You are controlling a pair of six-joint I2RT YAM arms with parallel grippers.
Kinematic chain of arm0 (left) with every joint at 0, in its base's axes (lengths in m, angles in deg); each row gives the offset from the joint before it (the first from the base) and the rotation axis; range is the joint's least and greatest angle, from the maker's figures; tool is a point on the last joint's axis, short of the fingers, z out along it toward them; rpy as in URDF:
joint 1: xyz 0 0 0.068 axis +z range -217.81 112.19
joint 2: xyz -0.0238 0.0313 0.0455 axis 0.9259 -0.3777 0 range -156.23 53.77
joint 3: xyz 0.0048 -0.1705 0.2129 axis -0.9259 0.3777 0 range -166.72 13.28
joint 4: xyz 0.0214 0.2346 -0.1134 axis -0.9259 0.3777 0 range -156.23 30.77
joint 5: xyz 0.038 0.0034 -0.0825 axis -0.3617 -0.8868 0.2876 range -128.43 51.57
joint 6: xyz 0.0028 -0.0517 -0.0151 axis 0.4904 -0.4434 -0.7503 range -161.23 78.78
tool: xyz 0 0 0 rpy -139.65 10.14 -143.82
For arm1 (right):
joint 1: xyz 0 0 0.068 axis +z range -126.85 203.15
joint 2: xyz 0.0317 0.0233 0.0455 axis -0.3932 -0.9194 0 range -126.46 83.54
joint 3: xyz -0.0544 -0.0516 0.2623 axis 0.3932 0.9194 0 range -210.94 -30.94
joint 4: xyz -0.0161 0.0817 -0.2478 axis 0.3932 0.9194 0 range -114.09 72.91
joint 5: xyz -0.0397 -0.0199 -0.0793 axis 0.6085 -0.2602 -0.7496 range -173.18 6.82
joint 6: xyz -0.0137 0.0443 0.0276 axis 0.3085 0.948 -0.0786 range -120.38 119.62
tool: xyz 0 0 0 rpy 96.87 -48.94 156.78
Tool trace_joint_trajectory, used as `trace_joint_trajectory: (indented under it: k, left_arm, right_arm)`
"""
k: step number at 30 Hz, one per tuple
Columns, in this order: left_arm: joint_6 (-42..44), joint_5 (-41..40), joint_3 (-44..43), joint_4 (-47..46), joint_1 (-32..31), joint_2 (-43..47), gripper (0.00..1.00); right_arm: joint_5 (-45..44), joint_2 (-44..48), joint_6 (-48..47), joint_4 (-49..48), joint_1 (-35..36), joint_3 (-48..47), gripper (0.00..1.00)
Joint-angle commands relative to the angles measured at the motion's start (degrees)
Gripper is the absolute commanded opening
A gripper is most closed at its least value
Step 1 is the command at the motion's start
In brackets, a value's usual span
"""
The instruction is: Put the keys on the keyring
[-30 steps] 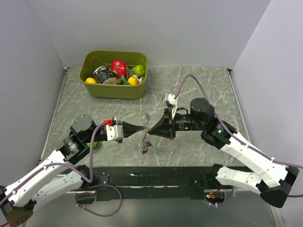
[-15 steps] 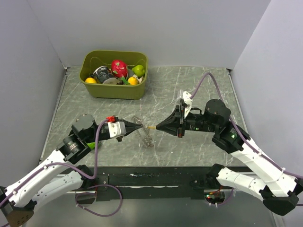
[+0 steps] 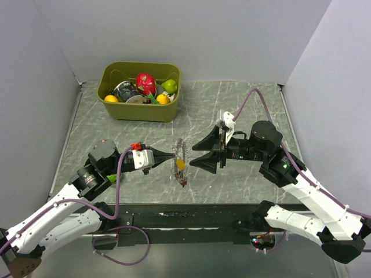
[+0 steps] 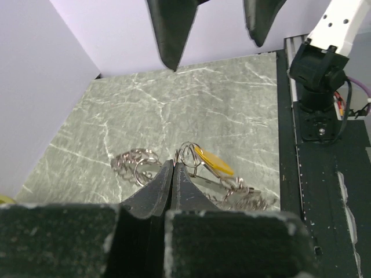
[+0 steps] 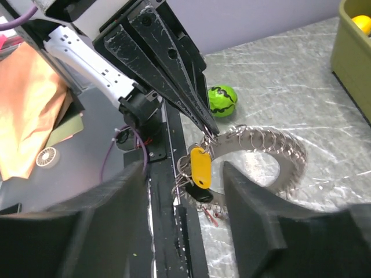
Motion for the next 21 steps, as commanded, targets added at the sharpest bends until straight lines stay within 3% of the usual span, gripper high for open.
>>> trace_joint_trajectory:
  k: [1,6,10,16,21]
  left_arm:
    - [0.41,4.64,-0.57,-4.48,0.13,1.57,0.01]
    - [-1.17,7.46,-0.57,-6.5,0.13,1.66,0.01]
    - [-2.05,8.69,-0.48,-7.82,0.13,1.14,0.01]
    - [-3.02,9.66,-0.39,-8.97,0.22,0.52,0.01]
    - [-3.2,10.1,-0.66,-9.76,0.13,0.26,0.01]
  right_arm:
    - [2.65,0.03,-0.44,-4.03,-0.41,-0.87,0.71]
    - [6.24,-1.81,0.35,-7.36,-0.33,-1.04,0.69]
    - [9.06,-3.83,2.11,-9.83,-0.33,-1.48,0.56]
    - [9.07,-6.2,2.72,-11.07,-0.06,-0.78,0.56]
    - [8.63,-7.35,2.37,-10.19,0.03,-0.16,0.49]
